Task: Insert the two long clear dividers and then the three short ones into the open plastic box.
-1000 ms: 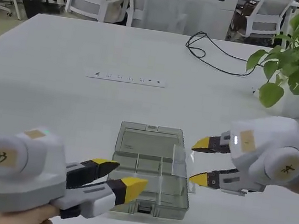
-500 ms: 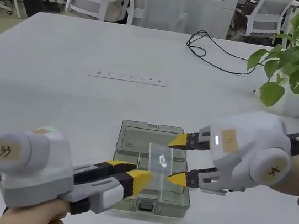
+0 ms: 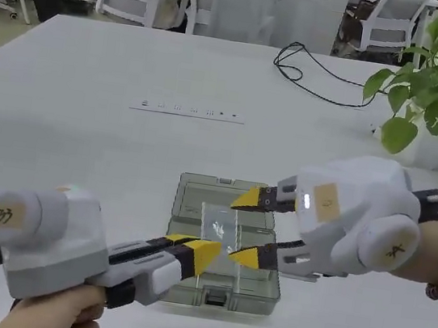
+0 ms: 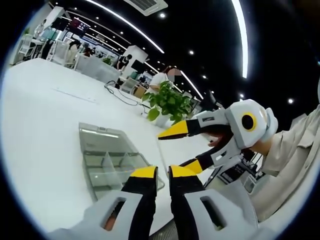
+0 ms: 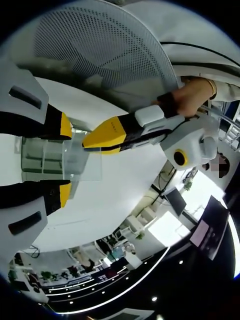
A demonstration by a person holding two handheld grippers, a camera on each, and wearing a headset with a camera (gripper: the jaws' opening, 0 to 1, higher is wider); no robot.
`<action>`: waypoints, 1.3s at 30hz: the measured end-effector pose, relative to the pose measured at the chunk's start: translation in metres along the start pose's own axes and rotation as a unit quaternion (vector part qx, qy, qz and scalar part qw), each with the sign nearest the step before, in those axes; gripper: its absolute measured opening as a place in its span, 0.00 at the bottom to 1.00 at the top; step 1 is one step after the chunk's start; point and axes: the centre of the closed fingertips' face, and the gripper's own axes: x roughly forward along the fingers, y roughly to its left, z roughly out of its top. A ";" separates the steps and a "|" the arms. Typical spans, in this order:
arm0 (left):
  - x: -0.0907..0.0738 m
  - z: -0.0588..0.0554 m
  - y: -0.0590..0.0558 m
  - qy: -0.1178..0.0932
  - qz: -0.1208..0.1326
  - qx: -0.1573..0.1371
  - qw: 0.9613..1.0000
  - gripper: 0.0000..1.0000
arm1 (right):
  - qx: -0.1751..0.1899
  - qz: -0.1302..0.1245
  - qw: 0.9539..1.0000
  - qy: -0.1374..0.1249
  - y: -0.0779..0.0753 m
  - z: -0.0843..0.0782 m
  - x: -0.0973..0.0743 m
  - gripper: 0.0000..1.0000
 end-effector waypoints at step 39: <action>-0.007 -0.007 0.016 0.055 0.039 0.079 0.995 0.00 | 0.136 0.027 0.989 -0.052 0.004 0.013 -0.007 0.37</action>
